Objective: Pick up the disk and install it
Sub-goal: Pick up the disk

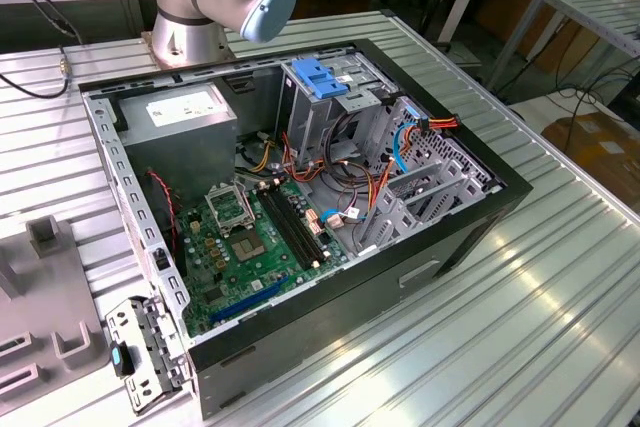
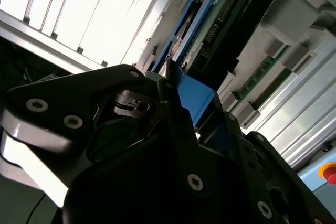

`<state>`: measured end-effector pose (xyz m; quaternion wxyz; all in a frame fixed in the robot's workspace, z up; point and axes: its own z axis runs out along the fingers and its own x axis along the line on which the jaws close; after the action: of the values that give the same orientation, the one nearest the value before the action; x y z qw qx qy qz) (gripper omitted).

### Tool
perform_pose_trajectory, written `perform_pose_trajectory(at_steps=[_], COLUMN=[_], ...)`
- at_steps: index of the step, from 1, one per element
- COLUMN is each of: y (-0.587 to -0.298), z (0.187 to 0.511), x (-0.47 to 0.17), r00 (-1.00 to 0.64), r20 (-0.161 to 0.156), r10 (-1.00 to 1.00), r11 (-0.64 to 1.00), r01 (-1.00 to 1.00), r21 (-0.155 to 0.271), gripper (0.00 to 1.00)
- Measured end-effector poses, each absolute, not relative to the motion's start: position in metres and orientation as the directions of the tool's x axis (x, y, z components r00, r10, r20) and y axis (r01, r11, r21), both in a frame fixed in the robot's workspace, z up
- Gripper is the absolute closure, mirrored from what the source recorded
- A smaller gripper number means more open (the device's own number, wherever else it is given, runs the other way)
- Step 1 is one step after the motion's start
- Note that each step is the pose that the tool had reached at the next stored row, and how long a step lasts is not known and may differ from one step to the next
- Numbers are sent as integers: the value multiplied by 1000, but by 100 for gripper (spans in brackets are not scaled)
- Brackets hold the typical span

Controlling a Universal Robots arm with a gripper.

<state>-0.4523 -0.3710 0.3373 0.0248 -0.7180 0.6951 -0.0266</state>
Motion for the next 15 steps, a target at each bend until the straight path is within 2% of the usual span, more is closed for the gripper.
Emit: perform_pose_trajectory(at_steps=[2, 3, 15], y=[-371, -371, -371], z=[337, 337, 337], x=[-452, -452, -460], r00=[32, 32, 26], r20=[4, 4, 3], r10=[-999, -999, -1000], r11=[-33, -32, -26], r01=[-997, -997, -997], r21=[-73, -73, -72], gripper=[62, 55, 55])
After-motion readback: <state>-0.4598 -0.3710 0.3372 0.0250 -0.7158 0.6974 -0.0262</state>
